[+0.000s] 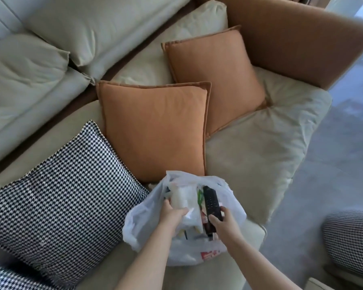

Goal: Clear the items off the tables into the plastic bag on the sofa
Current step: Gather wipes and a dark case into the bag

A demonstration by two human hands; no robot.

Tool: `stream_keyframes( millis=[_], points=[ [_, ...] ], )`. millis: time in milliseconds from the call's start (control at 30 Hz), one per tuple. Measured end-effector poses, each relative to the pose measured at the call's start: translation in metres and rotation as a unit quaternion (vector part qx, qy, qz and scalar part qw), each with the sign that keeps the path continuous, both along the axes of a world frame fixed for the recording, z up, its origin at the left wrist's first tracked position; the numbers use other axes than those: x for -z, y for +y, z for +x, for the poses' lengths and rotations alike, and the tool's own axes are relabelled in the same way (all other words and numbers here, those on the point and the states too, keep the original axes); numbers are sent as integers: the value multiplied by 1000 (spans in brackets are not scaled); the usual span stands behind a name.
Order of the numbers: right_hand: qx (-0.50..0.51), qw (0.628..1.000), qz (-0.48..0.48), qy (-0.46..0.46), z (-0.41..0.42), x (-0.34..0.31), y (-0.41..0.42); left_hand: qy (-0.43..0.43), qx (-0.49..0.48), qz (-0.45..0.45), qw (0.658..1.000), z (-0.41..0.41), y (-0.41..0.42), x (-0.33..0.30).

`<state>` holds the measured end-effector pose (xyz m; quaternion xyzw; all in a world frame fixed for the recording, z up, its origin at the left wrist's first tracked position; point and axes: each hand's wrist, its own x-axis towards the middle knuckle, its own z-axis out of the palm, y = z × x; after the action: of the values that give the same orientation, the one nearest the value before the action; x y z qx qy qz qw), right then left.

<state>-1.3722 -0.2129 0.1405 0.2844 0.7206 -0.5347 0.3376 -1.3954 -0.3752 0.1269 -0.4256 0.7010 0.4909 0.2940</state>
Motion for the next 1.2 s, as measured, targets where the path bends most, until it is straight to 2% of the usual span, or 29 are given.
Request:
stream_keyframes(
  millis=[200, 333, 400, 500, 600, 667, 733, 800, 833, 867, 900, 967, 1000, 1033, 1100, 1200],
  points=[
    [-23, 999, 18, -22, 3, 13, -9, -85, 177, -42, 980, 36, 0, 6],
    [-91, 993, 70, -10, 8, 20, -18, -117, 223, -46, 967, 61, -5, 8],
    [-136, 985, 109, 5, 12, 21, -19, -109, 233, -84, 963, 68, -9, 4],
    [-202, 963, 176, 14, 23, 19, -21, -87, 333, -179, 922, 72, -14, -10],
    [-236, 942, 238, 27, 30, 11, -25, -31, 381, -233, 894, 68, -14, -39],
    [-246, 947, 205, 43, 35, 9, -31, 65, 434, -297, 848, 66, -16, -58],
    [-241, 956, 158, 59, 37, 11, -37, 160, 457, -385, 786, 65, -25, -73],
    [-229, 961, 137, 71, 38, 15, -42, 176, 448, -449, 753, 67, -36, -78],
    [-226, 961, 139, 78, 38, 18, -44, 145, 436, -458, 761, 68, -43, -75],
    [-223, 960, 145, 83, 38, 20, -45, 97, 418, -449, 784, 70, -49, -73],
    [-215, 961, 149, 90, 38, 24, -46, 44, 390, -418, 819, 71, -55, -70],
    [-191, 968, 137, 83, 40, 28, -48, -23, 270, -304, 913, 72, -65, -64],
    [-182, 972, 130, 75, 41, 28, -49, -28, 205, -247, 947, 73, -70, -60],
    [-177, 973, 127, 73, 41, 27, -50, -17, 162, -206, 965, 76, -74, -58],
    [-201, 966, 143, 80, 45, 23, -55, 37, 168, -204, 964, 83, -79, -60],
    [-322, 930, 159, 79, 52, 11, -70, 98, 158, -196, 963, 90, -90, -73]
  ],
)
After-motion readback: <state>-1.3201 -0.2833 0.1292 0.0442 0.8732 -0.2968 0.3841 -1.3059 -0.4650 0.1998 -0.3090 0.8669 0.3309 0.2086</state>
